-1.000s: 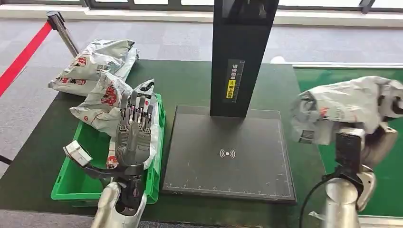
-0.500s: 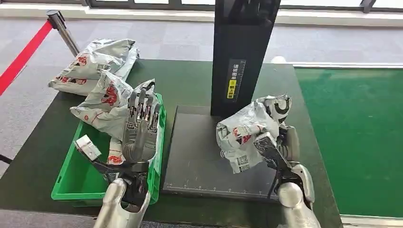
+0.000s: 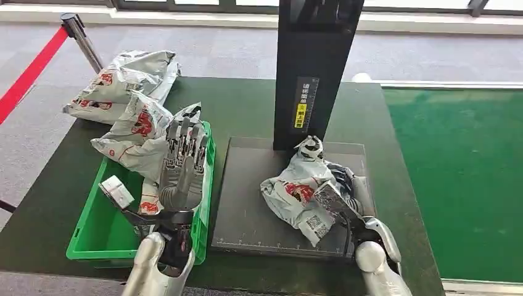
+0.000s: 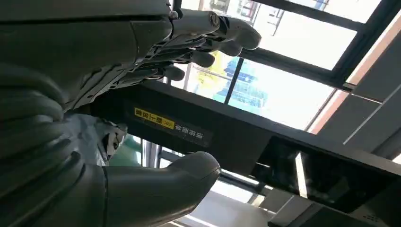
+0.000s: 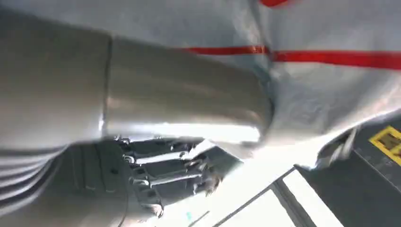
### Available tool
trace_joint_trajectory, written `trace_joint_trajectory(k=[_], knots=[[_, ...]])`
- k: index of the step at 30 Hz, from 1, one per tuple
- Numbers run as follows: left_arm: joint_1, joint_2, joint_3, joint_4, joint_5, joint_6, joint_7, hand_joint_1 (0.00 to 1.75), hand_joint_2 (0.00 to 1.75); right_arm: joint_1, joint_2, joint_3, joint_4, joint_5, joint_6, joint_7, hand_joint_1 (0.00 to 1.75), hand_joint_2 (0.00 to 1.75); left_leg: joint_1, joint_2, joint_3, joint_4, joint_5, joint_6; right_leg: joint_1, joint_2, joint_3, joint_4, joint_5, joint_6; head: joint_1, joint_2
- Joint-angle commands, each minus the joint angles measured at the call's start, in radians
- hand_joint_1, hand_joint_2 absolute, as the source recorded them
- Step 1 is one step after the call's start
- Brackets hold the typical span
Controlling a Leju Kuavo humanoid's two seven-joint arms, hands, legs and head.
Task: Moved the parcel from conveyor to table for the left to box.
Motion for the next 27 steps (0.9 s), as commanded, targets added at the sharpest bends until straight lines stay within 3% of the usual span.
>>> trace_joint_trajectory(k=[1,7,9,15,17,19,24,27], knots=[[-0.019,0.043,-0.028,0.043,-0.011,0.017,0.006,0.00,1.75,-0.054,-0.059,0.072,0.133,-0.016,0.017,-0.007,0.00,0.00,0.000,0.003,0.003,-0.002,0.000,0.000,0.001,0.000,0.003,-0.002,0.001,-0.001,0.000,0.000],[-0.007,0.046,-0.021,0.033,-0.019,0.016,-0.004,0.00,1.75,-0.050,-0.055,0.059,0.069,-0.061,-0.024,-0.088,0.00,0.00,0.000,0.003,0.002,-0.001,0.000,0.000,0.000,0.001,0.001,-0.001,0.000,-0.001,0.000,0.000],[-0.006,0.044,-0.017,0.033,-0.024,0.014,-0.010,0.00,1.75,-0.049,-0.043,0.042,0.018,-0.051,-0.140,-0.176,0.00,0.00,0.000,0.003,0.002,-0.001,0.000,0.000,0.000,0.000,0.001,-0.001,0.000,-0.001,0.000,0.000],[-0.007,0.044,-0.017,0.032,-0.024,0.012,-0.010,0.00,1.75,-0.043,-0.044,0.040,-0.013,-0.050,-0.134,-0.169,0.00,0.00,0.000,0.003,0.002,-0.001,0.000,0.000,0.000,0.001,0.001,-0.001,0.000,-0.001,0.000,0.000],[-0.010,0.041,-0.017,0.030,-0.053,0.032,-0.021,0.00,1.75,-0.027,-0.010,-0.012,-0.084,-0.071,-0.349,-0.297,0.00,0.00,0.000,0.002,0.001,-0.001,0.000,0.000,0.000,0.000,0.001,0.000,0.000,-0.001,0.000,0.000],[-0.022,0.044,-0.038,0.030,-0.121,0.062,-0.045,0.00,1.75,0.005,0.017,-0.070,-0.211,-0.205,-0.428,-0.382,0.00,0.00,0.000,0.002,0.000,0.000,0.000,0.000,0.000,-0.001,0.000,0.000,0.000,-0.001,0.000,0.000],[-0.072,0.050,-0.181,0.040,-0.486,0.247,-0.094,0.00,1.75,0.039,0.067,-0.196,-0.419,-0.378,-0.537,-0.483,0.00,0.00,0.000,-0.003,-0.002,0.002,0.001,0.000,0.000,-0.005,-0.002,0.001,-0.001,-0.001,0.000,0.000],[-0.169,0.037,-0.347,0.176,-0.896,0.391,0.042,0.00,1.75,0.028,0.096,-0.239,-0.509,-0.407,-0.673,-0.532,0.00,0.00,-0.001,-0.004,-0.002,0.001,0.001,0.000,-0.001,-0.006,-0.001,0.001,-0.001,0.000,0.000,0.000]])
